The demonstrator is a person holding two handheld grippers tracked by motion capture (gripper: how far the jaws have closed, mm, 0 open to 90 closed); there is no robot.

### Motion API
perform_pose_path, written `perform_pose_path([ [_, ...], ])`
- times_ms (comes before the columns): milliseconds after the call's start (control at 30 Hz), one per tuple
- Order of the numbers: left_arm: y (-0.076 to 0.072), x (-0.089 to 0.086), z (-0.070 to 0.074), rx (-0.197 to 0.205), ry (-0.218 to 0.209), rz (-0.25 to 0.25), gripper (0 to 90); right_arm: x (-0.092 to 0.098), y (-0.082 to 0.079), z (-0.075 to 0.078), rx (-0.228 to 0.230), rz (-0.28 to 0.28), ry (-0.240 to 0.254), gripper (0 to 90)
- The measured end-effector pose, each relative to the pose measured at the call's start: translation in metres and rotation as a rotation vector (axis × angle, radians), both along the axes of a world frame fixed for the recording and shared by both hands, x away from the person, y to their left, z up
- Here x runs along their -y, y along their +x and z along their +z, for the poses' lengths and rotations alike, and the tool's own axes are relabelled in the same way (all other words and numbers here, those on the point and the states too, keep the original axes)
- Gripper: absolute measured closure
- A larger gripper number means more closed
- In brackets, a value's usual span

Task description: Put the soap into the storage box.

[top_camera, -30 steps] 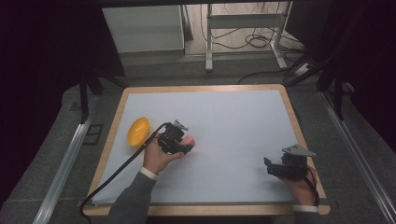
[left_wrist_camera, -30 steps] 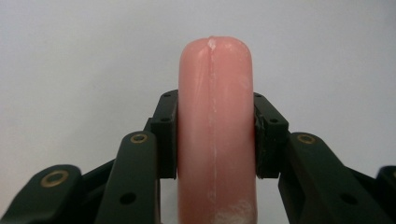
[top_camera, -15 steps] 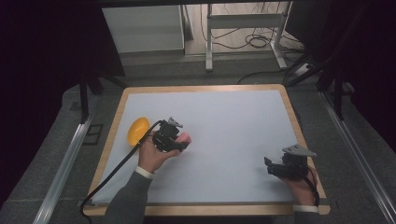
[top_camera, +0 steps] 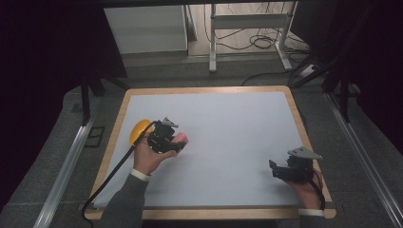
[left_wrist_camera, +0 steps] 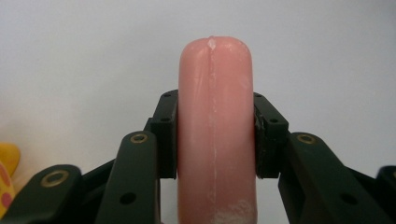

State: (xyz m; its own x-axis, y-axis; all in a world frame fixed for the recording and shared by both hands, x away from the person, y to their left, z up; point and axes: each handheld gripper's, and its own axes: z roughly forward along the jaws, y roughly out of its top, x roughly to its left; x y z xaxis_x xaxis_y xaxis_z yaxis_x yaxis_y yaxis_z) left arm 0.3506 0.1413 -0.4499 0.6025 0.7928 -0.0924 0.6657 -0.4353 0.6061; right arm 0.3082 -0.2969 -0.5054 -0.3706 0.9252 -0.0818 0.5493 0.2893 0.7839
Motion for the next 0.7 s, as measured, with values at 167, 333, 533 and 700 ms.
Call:
perform_pose_path([
  [167,-0.001,-0.007,0.000,0.001,-0.006,0.013,60.4,-0.001,0.000,0.000,0.000,0.002,-0.002,9.1],
  [333,0.000,-0.012,0.002,0.003,-0.004,0.018,60.4,-0.001,0.000,0.000,-0.001,0.000,-0.003,9.1],
  [533,-0.001,-0.016,0.003,0.006,-0.007,0.028,60.4,-0.001,0.000,0.000,-0.001,0.001,-0.003,9.1],
  [700,0.000,-0.021,0.005,0.009,-0.006,0.038,60.4,-0.001,0.000,0.000,-0.001,0.001,-0.004,9.1],
])
